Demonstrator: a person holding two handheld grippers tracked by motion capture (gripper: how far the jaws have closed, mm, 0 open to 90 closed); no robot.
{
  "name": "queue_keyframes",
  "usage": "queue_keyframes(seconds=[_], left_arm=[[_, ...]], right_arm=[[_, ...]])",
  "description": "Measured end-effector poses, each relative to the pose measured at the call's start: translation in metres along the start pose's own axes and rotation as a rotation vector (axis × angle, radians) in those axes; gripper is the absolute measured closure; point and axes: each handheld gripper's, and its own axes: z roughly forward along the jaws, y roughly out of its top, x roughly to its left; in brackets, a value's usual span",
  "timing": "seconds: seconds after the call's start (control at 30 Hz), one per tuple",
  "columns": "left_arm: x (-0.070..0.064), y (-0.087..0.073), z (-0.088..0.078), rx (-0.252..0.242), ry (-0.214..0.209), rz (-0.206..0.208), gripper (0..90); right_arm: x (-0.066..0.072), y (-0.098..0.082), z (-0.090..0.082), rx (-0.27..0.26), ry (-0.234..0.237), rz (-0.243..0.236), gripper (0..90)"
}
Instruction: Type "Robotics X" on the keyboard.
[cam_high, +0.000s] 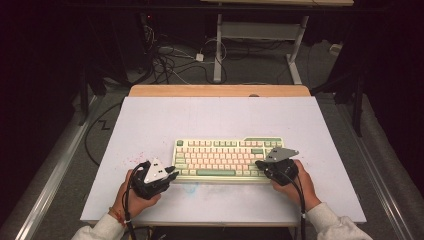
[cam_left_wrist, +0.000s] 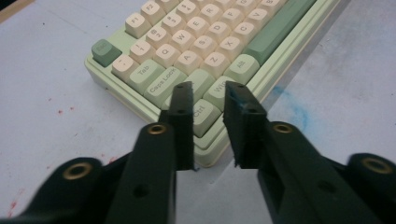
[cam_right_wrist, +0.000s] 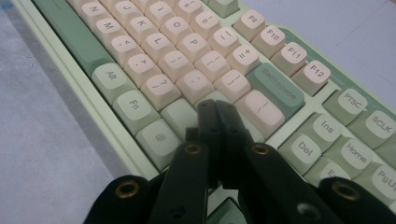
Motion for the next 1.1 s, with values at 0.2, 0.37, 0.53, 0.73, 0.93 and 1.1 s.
queue_keyframes(seconds=[0.2,0.37,0.53,0.73,0.93,1.1], left_arm=[[0.000,0.005,-0.002,0.016,-0.010,0.015,87.3],[0.004,0.013,0.000,0.024,-0.031,-0.001,87.4],[0.009,0.027,0.009,0.049,-0.074,-0.038,86.4],[0.007,0.045,0.021,0.085,-0.086,0.005,86.5],[0.003,0.059,0.037,0.110,-0.066,0.032,87.1],[0.002,0.066,0.050,0.136,-0.081,0.047,87.3]], right_arm=[[0.000,0.000,0.000,0.000,-0.003,-0.001,90.0],[0.001,0.000,0.000,0.000,-0.006,-0.001,90.0],[0.001,0.001,0.001,0.000,-0.007,-0.006,90.0],[0.002,0.000,0.001,-0.001,-0.010,-0.006,90.0],[0.003,0.000,0.001,0.001,-0.016,-0.008,90.0],[0.003,0.000,0.001,0.000,-0.018,-0.007,90.0]])
